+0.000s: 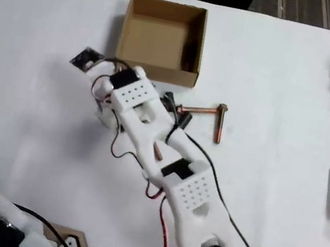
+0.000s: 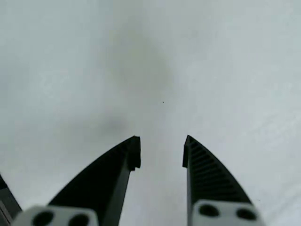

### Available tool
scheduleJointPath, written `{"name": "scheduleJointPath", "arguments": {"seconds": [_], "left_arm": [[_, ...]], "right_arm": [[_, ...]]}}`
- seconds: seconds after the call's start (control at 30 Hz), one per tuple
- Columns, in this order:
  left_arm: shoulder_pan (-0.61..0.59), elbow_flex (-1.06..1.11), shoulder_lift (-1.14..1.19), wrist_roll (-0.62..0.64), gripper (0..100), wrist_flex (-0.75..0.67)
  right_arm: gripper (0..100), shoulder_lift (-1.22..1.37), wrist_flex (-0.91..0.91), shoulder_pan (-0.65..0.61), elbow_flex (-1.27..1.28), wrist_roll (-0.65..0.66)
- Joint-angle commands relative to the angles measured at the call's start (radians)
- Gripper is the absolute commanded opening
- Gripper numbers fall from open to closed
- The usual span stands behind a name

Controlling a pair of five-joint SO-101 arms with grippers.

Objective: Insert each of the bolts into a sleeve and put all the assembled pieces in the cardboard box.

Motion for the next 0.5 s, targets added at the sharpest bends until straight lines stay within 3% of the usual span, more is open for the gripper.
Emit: {"name": "scheduleJointPath", "arguments": {"seconds": [0.0,0.47], "left_arm": [[-0.005,-0.012,-0.026,-0.003,17,-0.014],[0.018,-0.013,-0.029,-0.003,17,-0.012]], "right_arm": [[5.9,0.061,0.007,0.019,-0.061,0.008],[10.1,0.154,0.219,0.018,-0.226,0.003]]}}
